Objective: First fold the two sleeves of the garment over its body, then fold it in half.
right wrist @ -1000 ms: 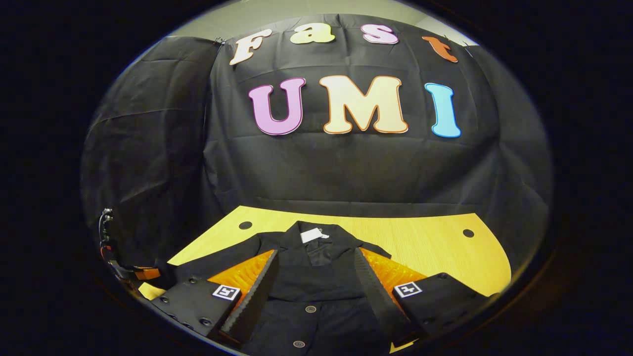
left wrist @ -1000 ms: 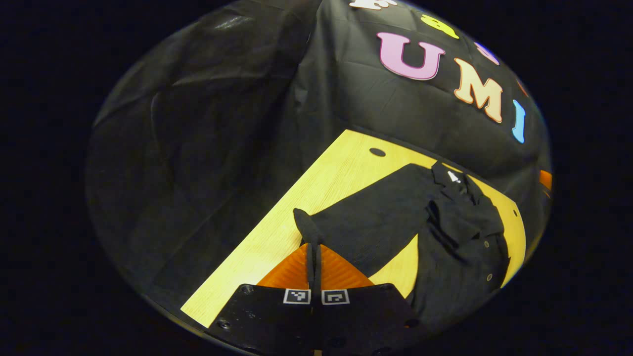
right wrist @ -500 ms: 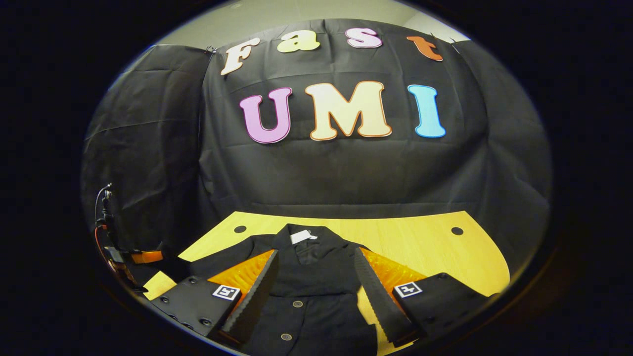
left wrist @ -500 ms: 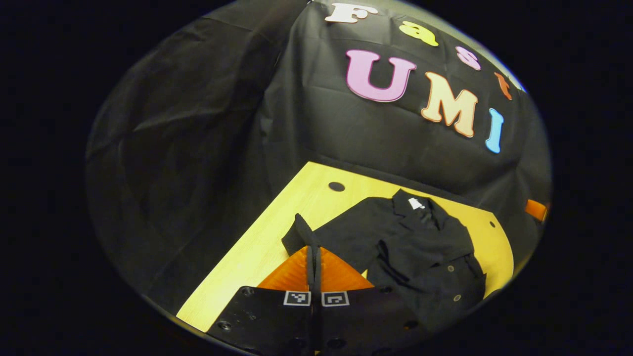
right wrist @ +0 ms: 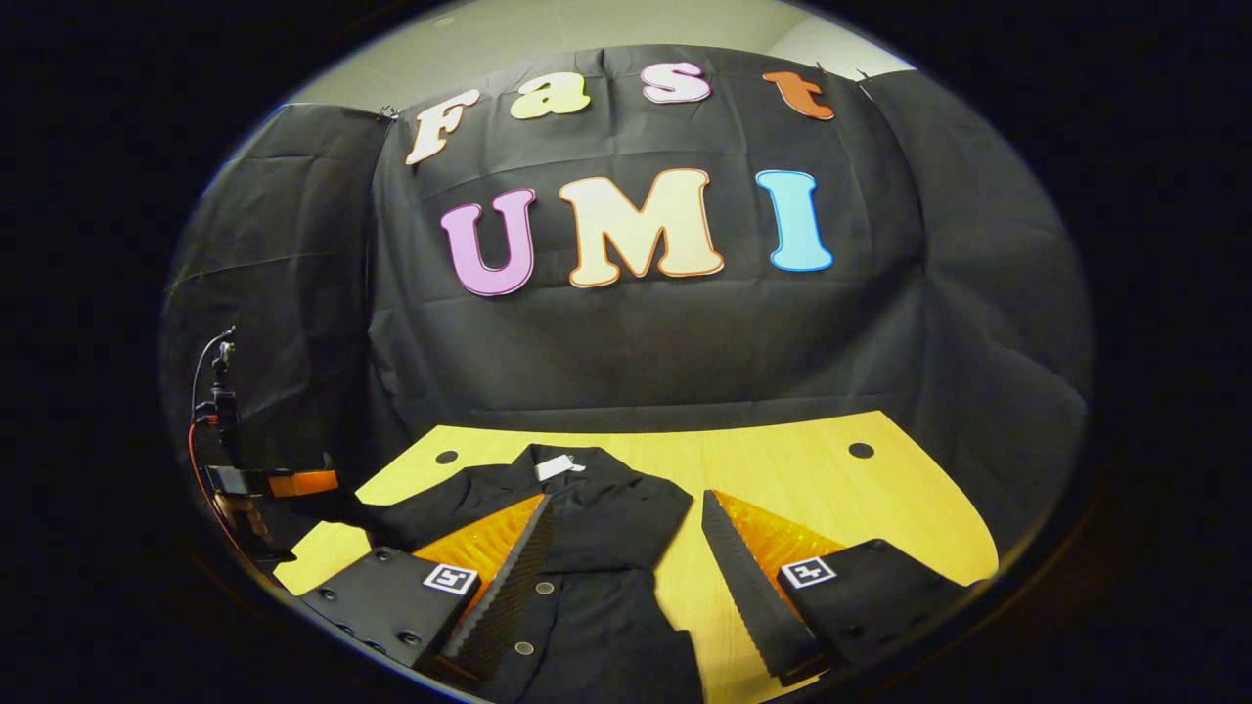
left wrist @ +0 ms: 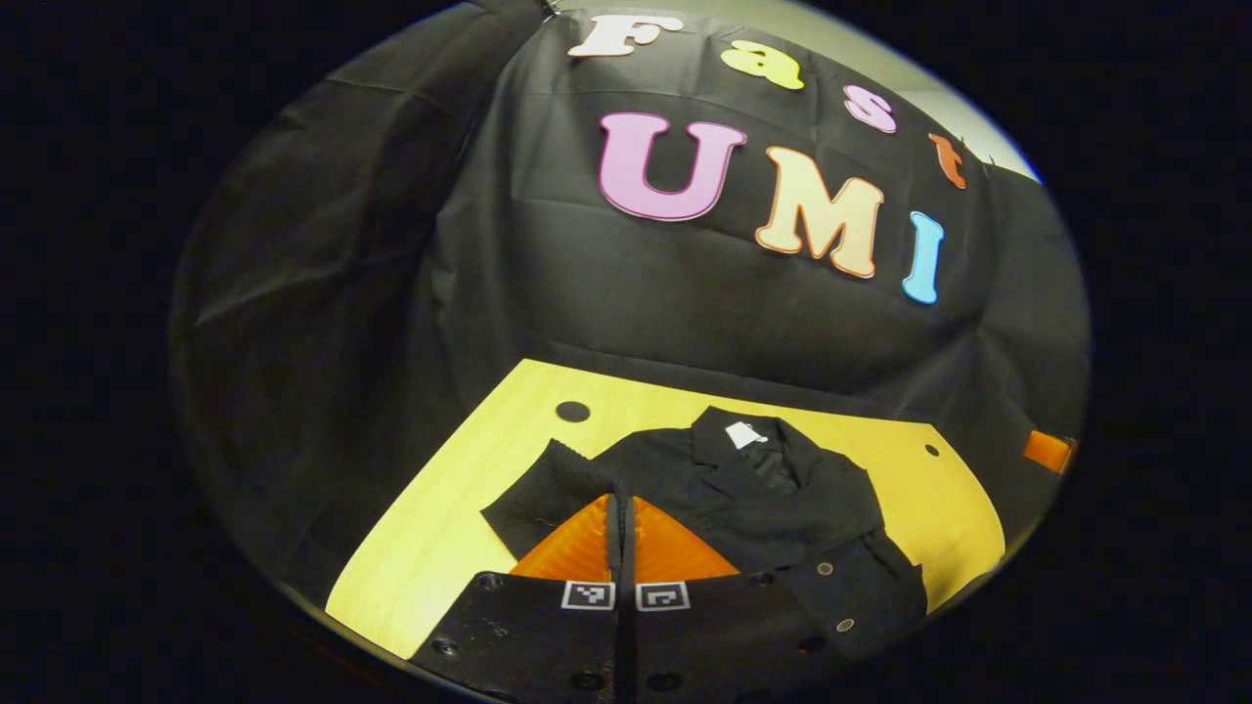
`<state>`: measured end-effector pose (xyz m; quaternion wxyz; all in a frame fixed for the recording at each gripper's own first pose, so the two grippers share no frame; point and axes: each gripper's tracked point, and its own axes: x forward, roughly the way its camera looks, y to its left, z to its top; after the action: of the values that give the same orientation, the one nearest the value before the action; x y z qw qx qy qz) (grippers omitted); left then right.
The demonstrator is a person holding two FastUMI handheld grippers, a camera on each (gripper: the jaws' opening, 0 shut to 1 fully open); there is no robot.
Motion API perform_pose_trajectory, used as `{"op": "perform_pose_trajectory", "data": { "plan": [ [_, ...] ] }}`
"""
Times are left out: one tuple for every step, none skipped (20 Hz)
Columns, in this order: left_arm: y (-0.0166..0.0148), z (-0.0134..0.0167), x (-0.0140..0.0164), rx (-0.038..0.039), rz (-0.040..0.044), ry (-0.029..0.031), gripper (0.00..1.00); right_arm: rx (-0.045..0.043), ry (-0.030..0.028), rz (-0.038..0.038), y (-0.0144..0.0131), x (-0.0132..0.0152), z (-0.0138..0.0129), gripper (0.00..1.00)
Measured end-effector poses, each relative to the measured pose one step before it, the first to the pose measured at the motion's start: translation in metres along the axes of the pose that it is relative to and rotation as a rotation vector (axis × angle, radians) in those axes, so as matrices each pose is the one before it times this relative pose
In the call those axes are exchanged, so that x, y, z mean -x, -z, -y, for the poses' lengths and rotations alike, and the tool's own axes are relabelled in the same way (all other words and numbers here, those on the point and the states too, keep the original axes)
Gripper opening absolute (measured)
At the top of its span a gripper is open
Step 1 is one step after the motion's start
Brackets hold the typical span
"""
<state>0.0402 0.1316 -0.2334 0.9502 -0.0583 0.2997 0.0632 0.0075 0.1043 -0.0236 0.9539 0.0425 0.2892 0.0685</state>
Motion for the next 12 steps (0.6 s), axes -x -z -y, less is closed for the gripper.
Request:
{"op": "perform_pose_trajectory", "data": {
  "plan": [
    [-0.0029, 0.01019, -0.0054, -0.01231, 0.00217, 0.0163, 0.0, -0.00608, 0.0063, 0.00112, 0.00098, 0.00263, 0.00457, 0.96],
    [-0.00317, 0.00896, -0.00445, -0.0115, 0.0032, 0.01492, 0.0, -0.00642, 0.00487, -0.00116, 0.00297, 0.00181, 0.00419, 0.96],
    [-0.00387, 0.01093, -0.0048, -0.00949, 0.00049, 0.01934, 0.0, -0.00676, 0.00419, -0.00441, 0.00229, 0.00171, 0.0039, 0.96],
    [-0.00162, 0.01026, -0.00442, -0.00981, -0.0018, 0.01506, 0.0, -0.00521, 0.00388, -0.00207, 0.0026, 0.00242, 0.0039, 0.96],
    [0.00014, 0.01113, -0.00446, -0.00919, -0.00379, 0.01718, 0.0, -0.0043, 0.00447, -0.00169, 0.0015, 0.00187, 0.00411, 0.96],
    [-0.00044, 0.01059, -0.00468, -0.00719, -0.00291, 0.01824, 0.0, -0.00312, 0.00424, -0.00298, 0.00237, 0.00198, 0.00413, 0.97],
    [-0.00022, 0.01074, -0.00517, -0.00707, -0.00499, 0.01601, 0.0, -0.0023, 0.00563, -0.00048, 0.00142, 0.00145, 0.00465, 0.98],
    [0.00068, 0.00926, -0.00441, -0.00749, -0.0063, 0.01478, 0.0, -0.00341, 0.00963, -0.00098, 0.0016, 0.0021, 0.00553, 0.98],
    [-0.00023, 0.00859, -0.00468, -0.00678, -0.00365, 0.01313, 0.0, -0.00709, 0.00593, 0.00202, -0.00017, 0.00169, 0.0051, 0.98],
    [-0.00082, 0.0091, -0.00411, -0.00658, -0.00481, 0.01431, 0.0, -0.00978, 0.00447, 0.00291, 0.00026, 0.00197, 0.00435, 0.98],
    [-0.00017, 0.00855, -0.00491, -0.00774, -0.00257, 0.01154, 0.0, -0.009, 0.00512, 0.00064, 0.0, 0.00256, 0.00464, 0.98],
    [-0.0007, 0.0084, -0.00504, -0.00823, -0.00169, 0.01264, 0.0, -0.00641, 0.00561, 0.00068, 0.00183, 0.00151, 0.00462, 0.98]
  ]
}}
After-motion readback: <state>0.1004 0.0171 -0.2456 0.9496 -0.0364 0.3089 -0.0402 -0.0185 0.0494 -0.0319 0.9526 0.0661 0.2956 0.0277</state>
